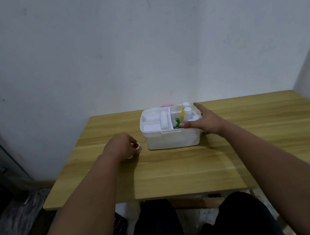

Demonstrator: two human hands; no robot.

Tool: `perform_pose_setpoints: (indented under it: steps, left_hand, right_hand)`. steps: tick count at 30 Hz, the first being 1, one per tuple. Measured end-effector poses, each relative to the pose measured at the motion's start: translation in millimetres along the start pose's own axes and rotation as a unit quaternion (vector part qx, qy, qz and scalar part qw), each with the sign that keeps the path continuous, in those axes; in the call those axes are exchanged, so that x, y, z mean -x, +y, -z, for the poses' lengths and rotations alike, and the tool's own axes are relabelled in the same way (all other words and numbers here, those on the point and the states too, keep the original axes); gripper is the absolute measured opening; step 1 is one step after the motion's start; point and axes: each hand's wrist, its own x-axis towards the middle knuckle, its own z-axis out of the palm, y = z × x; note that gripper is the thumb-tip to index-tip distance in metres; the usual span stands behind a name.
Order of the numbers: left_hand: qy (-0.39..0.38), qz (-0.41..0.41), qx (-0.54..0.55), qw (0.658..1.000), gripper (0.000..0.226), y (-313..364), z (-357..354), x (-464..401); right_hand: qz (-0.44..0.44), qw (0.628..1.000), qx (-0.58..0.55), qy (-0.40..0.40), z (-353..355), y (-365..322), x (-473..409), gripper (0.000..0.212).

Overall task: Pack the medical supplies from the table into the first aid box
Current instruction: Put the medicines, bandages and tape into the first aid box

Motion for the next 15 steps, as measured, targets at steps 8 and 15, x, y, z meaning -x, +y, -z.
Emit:
perform_pose_setpoints:
  steps: [8, 15]
  left_hand:
    - [0.108, -0.007, 0.129, 0.986, 0.023, 7, 43, -7]
    - [0.109, -0.041, 0.268, 0.956, 0.035, 75, 67, -10]
  right_hand:
    - [-0.001, 1.0, 0.0, 0.004, -1, 1, -1, 0.138]
    - [0.01, 1.0, -0.006, 0.01, 1, 2, -2, 0.128]
